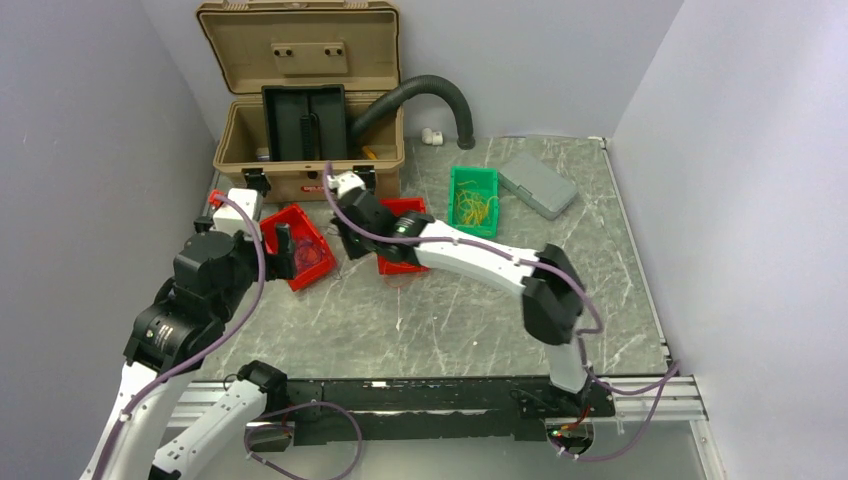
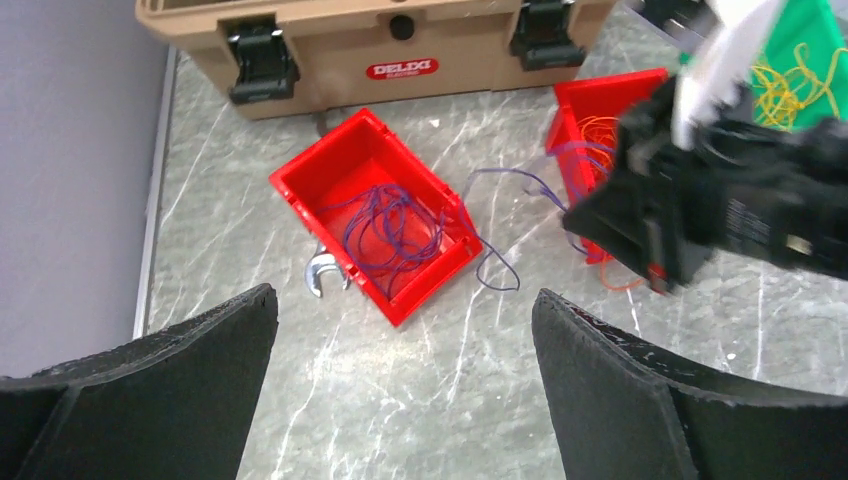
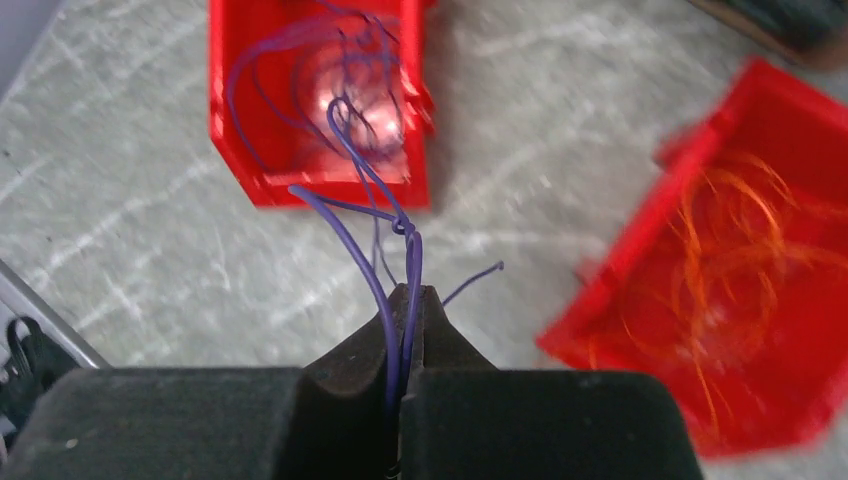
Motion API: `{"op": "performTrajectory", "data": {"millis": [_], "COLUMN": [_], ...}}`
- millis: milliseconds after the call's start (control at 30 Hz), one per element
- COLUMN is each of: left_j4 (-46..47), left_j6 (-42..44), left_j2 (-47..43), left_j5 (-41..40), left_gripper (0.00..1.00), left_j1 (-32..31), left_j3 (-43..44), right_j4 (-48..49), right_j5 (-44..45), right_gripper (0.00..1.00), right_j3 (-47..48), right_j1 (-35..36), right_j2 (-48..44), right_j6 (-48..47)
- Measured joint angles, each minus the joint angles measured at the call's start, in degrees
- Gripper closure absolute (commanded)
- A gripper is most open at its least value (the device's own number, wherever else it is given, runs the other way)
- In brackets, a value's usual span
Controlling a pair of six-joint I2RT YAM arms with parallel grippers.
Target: Untangle the cables
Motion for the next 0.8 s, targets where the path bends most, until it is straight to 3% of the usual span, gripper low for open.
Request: {"op": "performTrajectory", "data": {"millis": [167, 267, 633, 667, 733, 767, 800], "left_j4": [-3.2, -4.3, -4.9, -4.9, -4.9, -4.8, -4.8], "left_j6": [-1.7, -2.1, -2.2, -2.2, -2.2, -2.2, -2.2], "left_j2": [-3.1, -4.5, -4.9, -4.9, -4.9, -4.9, -4.9], "left_j5": [-3.2, -4.8, -8.1, -8.2, -8.4, -8.5, -8.6], "left_gripper": [0.01, 0.0, 0.01, 0.0, 0.01, 0.01, 0.0], "left_j1": [0.2, 0.2, 0.2, 0.2, 0.2, 0.2, 0.2], "left_j3": [-0.8, -0.6, -0.4, -0.4, -0.4, -0.5, -0.6], "right_j4": [-0.4, -0.7, 3.3, 3.6, 4.0, 4.1, 4.1], "right_j5": [-2.2, -2.8, -4.3, -4.4, -4.8, -5.3, -5.7], "right_gripper": [1.0, 1.0, 1.0, 0.92, 0.57, 0.44, 0.38], "right_j3": [20.9, 28.3, 37.2, 37.7, 37.9, 37.9, 37.9], "right_j1": [0.0, 0.0, 0.0, 0.0, 0.0, 0.0, 0.0], "right_j2": [16.4, 21.4, 27.8, 29.0, 31.1, 32.2, 33.2], "right_j6": [-2.5, -3.0, -4.0, -4.0, -3.9, -3.7, -3.2]}}
